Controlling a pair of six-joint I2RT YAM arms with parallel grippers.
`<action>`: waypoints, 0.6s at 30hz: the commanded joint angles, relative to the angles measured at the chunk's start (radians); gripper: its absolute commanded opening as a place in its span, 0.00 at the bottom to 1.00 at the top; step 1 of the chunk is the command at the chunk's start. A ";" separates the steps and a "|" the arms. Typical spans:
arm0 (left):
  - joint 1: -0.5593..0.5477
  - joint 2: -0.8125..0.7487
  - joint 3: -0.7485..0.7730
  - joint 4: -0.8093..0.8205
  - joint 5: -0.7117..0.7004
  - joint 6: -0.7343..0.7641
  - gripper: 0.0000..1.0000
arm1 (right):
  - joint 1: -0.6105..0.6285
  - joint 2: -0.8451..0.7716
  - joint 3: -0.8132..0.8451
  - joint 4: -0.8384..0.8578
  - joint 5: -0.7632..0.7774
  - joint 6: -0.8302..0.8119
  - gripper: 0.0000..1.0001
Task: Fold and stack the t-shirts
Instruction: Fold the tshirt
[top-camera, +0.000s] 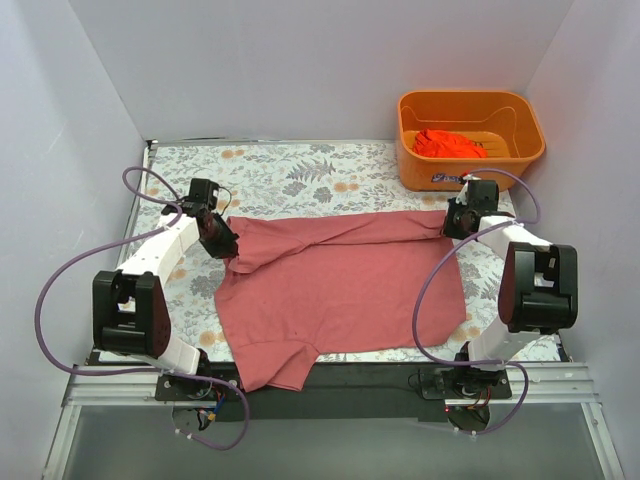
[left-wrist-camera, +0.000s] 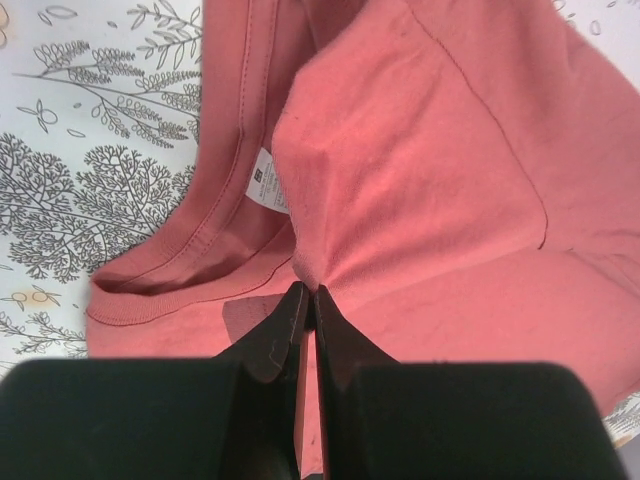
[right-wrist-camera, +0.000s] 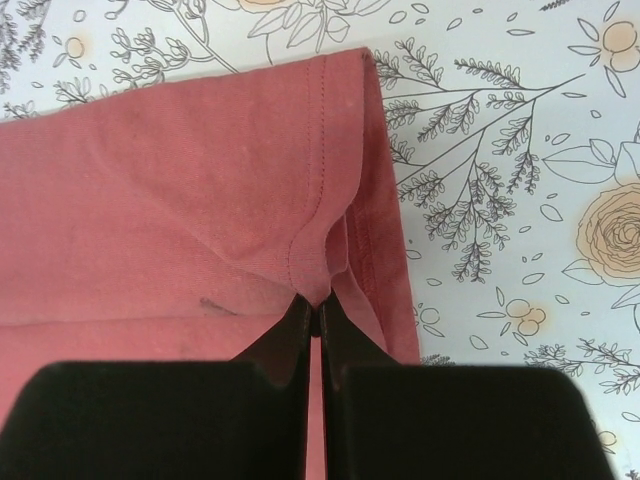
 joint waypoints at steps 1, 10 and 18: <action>0.006 -0.046 -0.014 0.039 0.032 -0.024 0.00 | -0.010 0.032 0.002 0.002 0.026 -0.008 0.04; 0.006 -0.077 -0.023 0.034 0.088 -0.021 0.00 | -0.010 0.076 0.033 -0.024 0.020 -0.005 0.13; 0.006 -0.115 -0.069 0.034 0.118 -0.024 0.00 | -0.010 0.058 0.056 -0.071 0.041 0.006 0.28</action>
